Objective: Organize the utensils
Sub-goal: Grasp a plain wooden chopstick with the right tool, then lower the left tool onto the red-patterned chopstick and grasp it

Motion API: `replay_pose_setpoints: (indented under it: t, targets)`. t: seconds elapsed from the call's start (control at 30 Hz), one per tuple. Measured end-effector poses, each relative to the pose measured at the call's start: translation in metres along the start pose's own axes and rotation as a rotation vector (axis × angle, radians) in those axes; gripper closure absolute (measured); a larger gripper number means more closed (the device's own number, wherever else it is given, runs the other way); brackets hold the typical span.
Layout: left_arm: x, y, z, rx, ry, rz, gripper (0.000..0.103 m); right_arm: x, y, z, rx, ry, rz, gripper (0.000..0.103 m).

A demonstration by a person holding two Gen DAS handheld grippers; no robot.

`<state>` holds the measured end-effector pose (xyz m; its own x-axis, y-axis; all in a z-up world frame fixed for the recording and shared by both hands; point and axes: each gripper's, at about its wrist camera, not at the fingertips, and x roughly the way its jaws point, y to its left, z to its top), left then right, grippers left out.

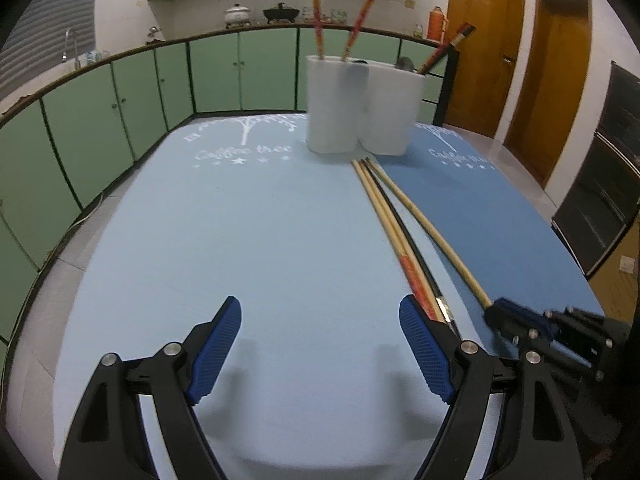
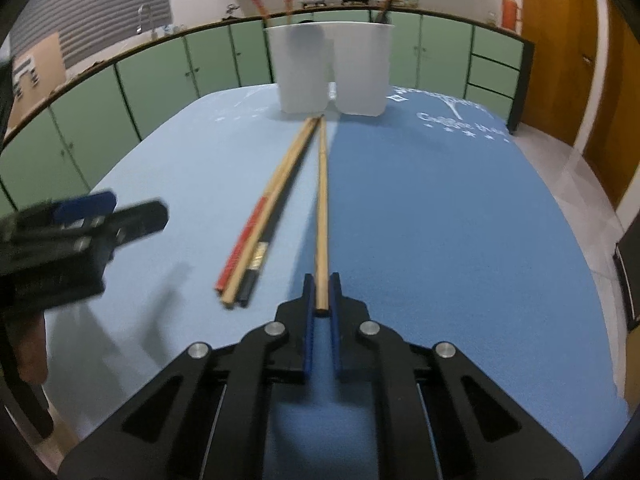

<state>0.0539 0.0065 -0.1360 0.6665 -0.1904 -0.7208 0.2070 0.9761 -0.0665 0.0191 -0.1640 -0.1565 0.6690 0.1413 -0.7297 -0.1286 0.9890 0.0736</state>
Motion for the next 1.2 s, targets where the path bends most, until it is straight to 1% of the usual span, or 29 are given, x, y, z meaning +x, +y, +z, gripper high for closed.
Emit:
replay_pose_setpoints:
  t: [0.17, 0.33, 0.43, 0.5, 0.67, 0.93, 0.97, 1.0, 1.03, 1.07, 1.1, 1.2]
  targets:
    - [0.003, -0.012, -0.004, 0.0, 0.022, -0.03, 0.024, -0.005, -0.02, 0.001, 0.052, -0.016, -0.029, 0.097]
    - [0.009, -0.024, -0.009, 0.01, 0.038, -0.036, 0.025, -0.005, -0.027, -0.001, 0.07, -0.015, -0.031, 0.097]
    - [0.013, -0.031, -0.012, 0.016, 0.05, -0.042, 0.027, -0.005, -0.028, -0.001, 0.074, -0.015, -0.026, 0.097]
    - [0.017, -0.034, -0.014, 0.021, 0.063, -0.036, 0.032, -0.005, -0.03, -0.001, 0.08, -0.015, -0.024, 0.097]
    - [0.02, -0.038, -0.015, 0.021, 0.064, -0.024, 0.033, -0.006, -0.035, 0.0, 0.093, -0.016, -0.024, 0.097]
    - [0.02, -0.041, -0.013, 0.013, 0.068, -0.031, 0.039, -0.002, -0.036, -0.002, 0.101, -0.004, -0.014, 0.097]
    - [0.02, -0.042, -0.013, 0.016, 0.065, -0.025, 0.041, -0.001, -0.036, -0.003, 0.102, -0.001, -0.013, 0.097]
    - [0.021, -0.043, -0.014, 0.018, 0.065, -0.015, 0.046, -0.001, -0.036, -0.003, 0.103, 0.001, -0.012, 0.097]
    - [0.023, -0.044, -0.014, 0.029, 0.064, 0.006, 0.048, 0.0, -0.037, -0.003, 0.103, 0.001, -0.011, 0.097]
    - [0.025, -0.044, -0.014, 0.042, 0.06, 0.03, 0.055, 0.0, -0.037, -0.003, 0.101, 0.0, -0.011, 0.097]
    - [0.026, -0.043, -0.013, 0.047, 0.058, 0.042, 0.057, 0.0, -0.037, -0.003, 0.098, 0.001, -0.011, 0.097]
    - [0.025, -0.036, -0.011, 0.018, 0.061, 0.037, 0.063, 0.0, -0.037, -0.003, 0.09, 0.002, -0.005, 0.097]
